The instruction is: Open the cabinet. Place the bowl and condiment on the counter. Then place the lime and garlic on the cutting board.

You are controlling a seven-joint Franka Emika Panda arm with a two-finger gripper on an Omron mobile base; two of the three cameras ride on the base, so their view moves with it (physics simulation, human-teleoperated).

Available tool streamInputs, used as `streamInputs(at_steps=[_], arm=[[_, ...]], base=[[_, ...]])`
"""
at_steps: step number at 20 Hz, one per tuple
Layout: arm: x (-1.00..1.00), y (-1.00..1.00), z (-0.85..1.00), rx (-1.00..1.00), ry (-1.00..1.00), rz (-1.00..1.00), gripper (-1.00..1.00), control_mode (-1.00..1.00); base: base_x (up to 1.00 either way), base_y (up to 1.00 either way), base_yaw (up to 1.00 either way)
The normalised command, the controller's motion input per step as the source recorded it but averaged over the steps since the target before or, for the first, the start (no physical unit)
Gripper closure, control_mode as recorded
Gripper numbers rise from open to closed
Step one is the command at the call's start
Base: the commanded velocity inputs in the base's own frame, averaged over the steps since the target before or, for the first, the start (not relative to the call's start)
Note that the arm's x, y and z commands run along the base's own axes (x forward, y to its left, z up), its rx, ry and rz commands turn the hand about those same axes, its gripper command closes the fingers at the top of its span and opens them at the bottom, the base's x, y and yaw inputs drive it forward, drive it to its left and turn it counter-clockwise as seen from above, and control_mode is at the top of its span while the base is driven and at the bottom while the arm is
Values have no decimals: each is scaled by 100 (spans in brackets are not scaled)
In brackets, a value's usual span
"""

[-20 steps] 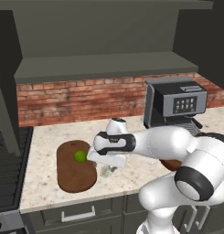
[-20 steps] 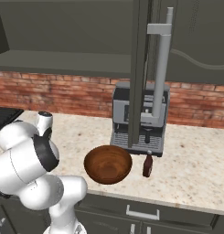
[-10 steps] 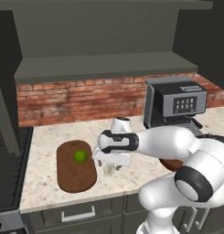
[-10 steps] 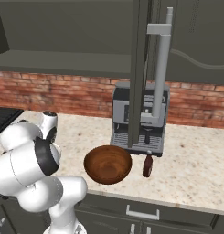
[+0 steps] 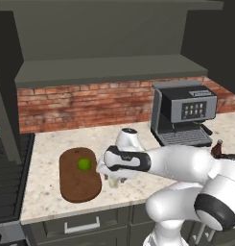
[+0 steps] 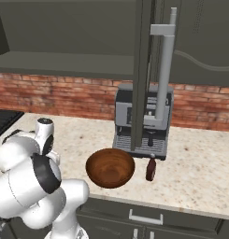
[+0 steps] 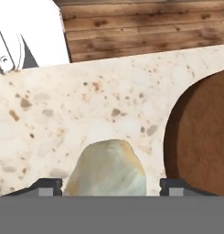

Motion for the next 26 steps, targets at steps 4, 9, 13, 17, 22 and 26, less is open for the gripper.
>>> streamInputs(at_steps=[4,9,13,17,22,26], arm=[[-19,0,10,0,-11,0,100,-100],[-17,0,62,0,-12,0,100,-100],[-7,33,83,0,-14,2,100,-100],[0,75,52,-1,-13,3,100,-100],[13,75,11,-1,-7,2,100,-100],[37,39,0,-3,0,0,100,-100]], base=[[0,0,0],[0,0,0],[0,0,0],[0,0,0],[0,0,0],[0,0,0]])
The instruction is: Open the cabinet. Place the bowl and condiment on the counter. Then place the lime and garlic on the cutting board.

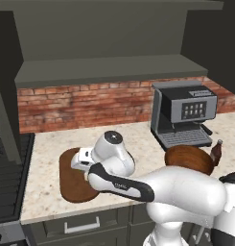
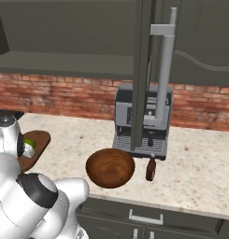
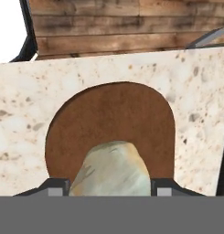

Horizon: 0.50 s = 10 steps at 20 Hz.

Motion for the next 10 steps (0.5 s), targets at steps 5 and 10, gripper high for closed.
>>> streamInputs(at_steps=[5,10], arm=[[24,3,-4,-1,0,0,100,-100],[5,4,-15,-2,0,0,100,-100]], base=[[0,0,0],[0,0,0]])
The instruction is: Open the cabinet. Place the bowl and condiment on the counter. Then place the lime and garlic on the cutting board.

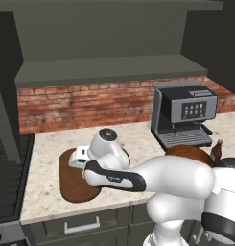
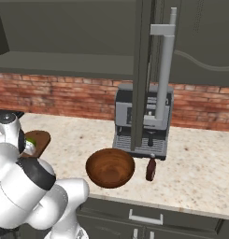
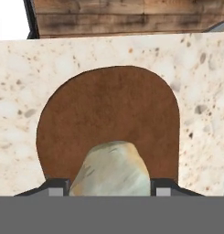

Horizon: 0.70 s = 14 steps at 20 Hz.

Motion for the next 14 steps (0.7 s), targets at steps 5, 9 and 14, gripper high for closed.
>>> streamInputs(at_steps=[5,9,14], arm=[[0,8,-18,-2,0,0,100,-100],[0,4,-14,-1,0,0,100,-100],[3,3,-3,-1,0,0,-100,-100]], base=[[0,0,0],[0,0,0],[0,0,0]])
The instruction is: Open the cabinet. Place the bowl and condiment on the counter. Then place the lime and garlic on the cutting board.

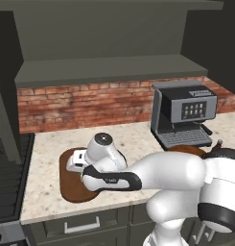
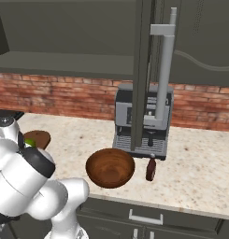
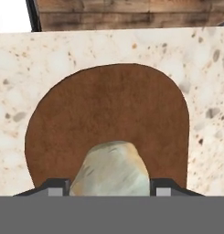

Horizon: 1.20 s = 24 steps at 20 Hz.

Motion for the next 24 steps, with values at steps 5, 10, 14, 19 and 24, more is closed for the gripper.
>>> streamInputs(at_steps=[5,10,14,19,24], arm=[[0,0,1,0,-1,0,-100,-100],[0,0,25,0,0,0,-100,-100],[-16,0,61,0,-3,0,-100,-100],[-49,-28,74,2,-3,0,-100,-100],[-48,-56,73,2,-1,0,-100,-100]], base=[[0,0,0],[0,0,0],[0,0,0],[0,0,0],[0,0,0]])
